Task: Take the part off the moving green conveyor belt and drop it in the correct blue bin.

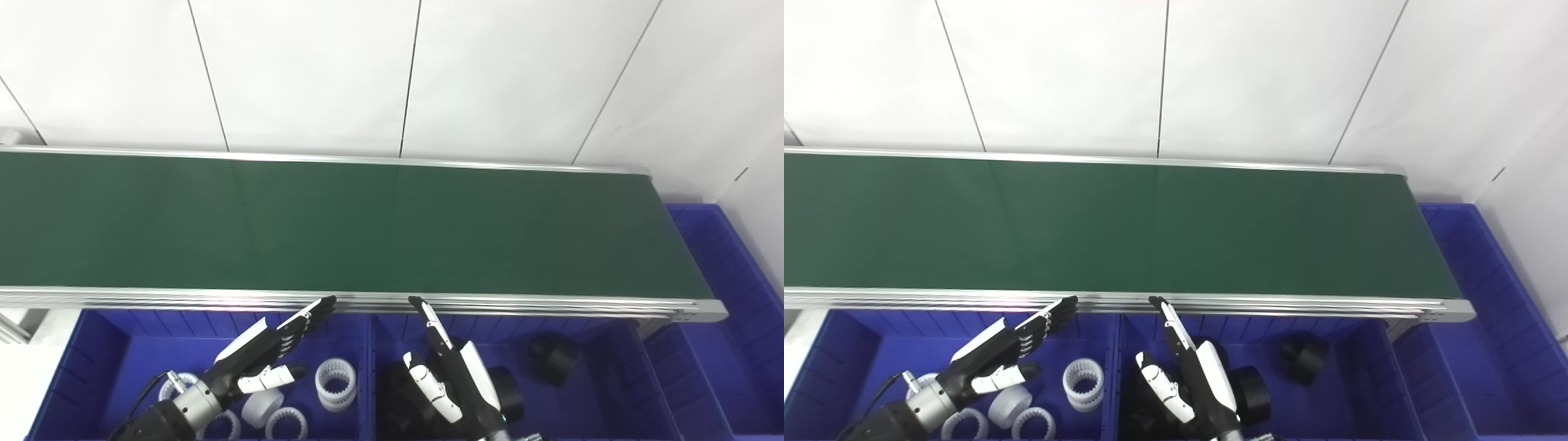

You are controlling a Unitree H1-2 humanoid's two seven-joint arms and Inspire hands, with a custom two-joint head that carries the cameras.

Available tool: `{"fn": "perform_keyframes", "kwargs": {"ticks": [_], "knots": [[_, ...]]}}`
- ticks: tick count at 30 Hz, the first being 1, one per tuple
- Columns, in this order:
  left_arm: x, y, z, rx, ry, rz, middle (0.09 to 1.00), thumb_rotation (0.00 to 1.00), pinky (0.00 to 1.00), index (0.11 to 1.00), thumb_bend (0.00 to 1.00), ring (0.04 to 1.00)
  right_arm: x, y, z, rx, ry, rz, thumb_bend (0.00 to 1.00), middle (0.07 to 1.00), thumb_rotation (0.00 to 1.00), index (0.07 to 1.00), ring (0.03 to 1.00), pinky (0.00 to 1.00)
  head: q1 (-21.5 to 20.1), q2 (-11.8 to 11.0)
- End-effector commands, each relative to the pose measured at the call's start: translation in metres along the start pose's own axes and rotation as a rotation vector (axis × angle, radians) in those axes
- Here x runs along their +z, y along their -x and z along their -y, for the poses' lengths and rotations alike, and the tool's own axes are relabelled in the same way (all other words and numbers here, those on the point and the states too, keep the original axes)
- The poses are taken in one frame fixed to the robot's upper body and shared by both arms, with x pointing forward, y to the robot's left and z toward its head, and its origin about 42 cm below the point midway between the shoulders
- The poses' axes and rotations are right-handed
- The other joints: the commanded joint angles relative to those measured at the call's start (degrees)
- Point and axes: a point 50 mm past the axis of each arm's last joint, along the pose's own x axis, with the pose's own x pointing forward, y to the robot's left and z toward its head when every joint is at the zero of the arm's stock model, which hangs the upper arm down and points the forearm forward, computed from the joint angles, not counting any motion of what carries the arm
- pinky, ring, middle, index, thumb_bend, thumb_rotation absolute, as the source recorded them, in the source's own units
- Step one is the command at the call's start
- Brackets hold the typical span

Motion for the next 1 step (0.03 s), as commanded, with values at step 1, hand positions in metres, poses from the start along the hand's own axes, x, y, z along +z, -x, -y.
{"fn": "perform_keyframes", "kwargs": {"ticks": [1], "knots": [[0.0089,-0.0034,-0.0029,0.014,-0.015,0.061,1.000,0.76,0.98,0.990,0.53,1.000,0.0133,-0.0068,0.0023,-0.016,-0.013,0.083,0.41,1.000,0.99,0.980,0.982,0.94,0.24,0.07]]}}
